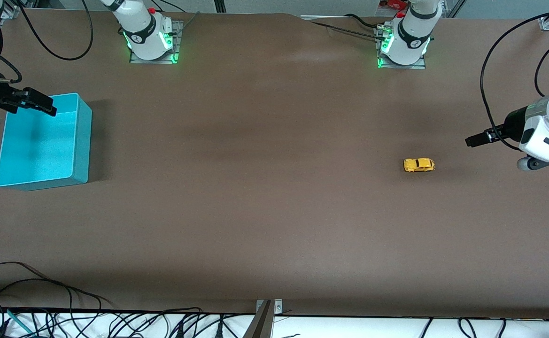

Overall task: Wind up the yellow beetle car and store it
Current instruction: 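Lower the left gripper over the yellow beetle car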

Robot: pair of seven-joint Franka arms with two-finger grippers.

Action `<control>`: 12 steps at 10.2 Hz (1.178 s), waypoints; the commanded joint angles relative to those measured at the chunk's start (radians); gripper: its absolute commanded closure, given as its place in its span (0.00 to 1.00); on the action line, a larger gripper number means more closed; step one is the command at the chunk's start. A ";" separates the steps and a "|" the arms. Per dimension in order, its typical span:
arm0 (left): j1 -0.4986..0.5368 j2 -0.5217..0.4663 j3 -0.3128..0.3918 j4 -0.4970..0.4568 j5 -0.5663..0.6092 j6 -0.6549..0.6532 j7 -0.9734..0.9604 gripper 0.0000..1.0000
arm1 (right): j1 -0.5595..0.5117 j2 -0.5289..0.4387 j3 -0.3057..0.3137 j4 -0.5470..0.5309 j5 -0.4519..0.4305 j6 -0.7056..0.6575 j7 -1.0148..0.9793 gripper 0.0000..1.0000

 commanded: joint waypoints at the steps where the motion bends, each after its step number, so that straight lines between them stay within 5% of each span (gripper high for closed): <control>1: 0.007 -0.014 -0.006 -0.074 -0.023 0.080 -0.229 0.02 | -0.001 0.011 0.001 0.026 -0.003 -0.012 -0.002 0.00; 8: -0.011 0.035 -0.011 -0.393 -0.015 0.584 -0.995 0.02 | -0.002 0.011 0.001 0.026 -0.003 -0.011 -0.002 0.00; 12: -0.033 0.186 -0.013 -0.435 0.207 0.763 -1.320 0.00 | -0.001 0.009 0.001 0.026 -0.003 -0.014 0.005 0.00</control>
